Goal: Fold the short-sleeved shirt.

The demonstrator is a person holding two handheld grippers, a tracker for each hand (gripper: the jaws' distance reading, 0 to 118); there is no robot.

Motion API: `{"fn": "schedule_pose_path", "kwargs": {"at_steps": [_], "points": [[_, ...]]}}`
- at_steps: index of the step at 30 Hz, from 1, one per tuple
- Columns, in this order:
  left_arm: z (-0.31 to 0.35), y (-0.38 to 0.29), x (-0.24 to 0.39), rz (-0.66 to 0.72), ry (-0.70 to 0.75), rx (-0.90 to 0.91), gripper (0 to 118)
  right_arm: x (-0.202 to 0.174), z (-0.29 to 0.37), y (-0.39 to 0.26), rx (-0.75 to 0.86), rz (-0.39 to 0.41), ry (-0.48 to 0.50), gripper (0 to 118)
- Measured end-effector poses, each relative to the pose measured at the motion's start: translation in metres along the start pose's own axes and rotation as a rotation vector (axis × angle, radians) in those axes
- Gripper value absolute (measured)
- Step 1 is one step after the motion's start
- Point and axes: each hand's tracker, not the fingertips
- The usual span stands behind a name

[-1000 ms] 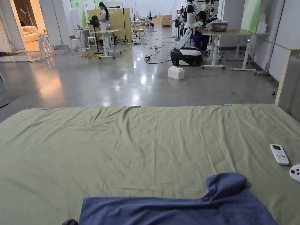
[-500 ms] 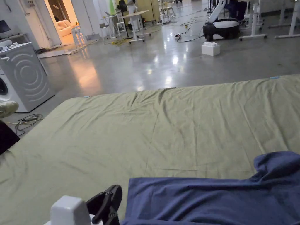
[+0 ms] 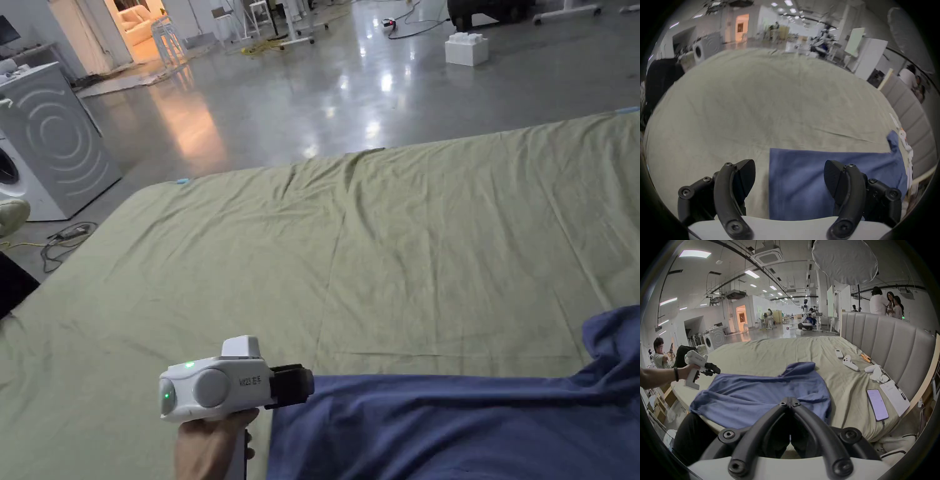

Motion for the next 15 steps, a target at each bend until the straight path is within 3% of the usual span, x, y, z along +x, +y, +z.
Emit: {"fn": "schedule_pose_path", "kwargs": {"at_steps": [2,3,5,6,7,12,15], "points": [[-0.019,-0.001,-0.002,0.049,0.034,-0.055,50,0.007,-0.001,-0.001,-0.031,0.001,-0.014,0],[-0.023,-0.002,-0.001,0.033,0.027,-0.056,41,0.009,-0.001,-0.003,-0.040,-0.002,-0.020,0],[-0.026,-0.010,0.011,-0.069,0.114,-0.083,36,0.015,-0.004,-0.006,-0.057,-0.012,-0.027,0],[-0.025,-0.010,0.015,-0.121,0.105,-0.071,27,0.017,-0.006,-0.007,-0.067,-0.016,-0.028,0],[-0.024,-0.011,0.018,-0.141,0.117,-0.073,10,0.018,-0.007,-0.008,-0.072,-0.017,-0.031,0],[-0.031,-0.010,0.037,-0.246,0.155,-0.117,8,0.039,-0.033,0.008,-0.073,-0.032,-0.010,1],[-0.044,-0.009,0.033,-0.219,0.163,-0.133,8,0.067,-0.087,0.041,-0.084,-0.008,0.005,13]]}}
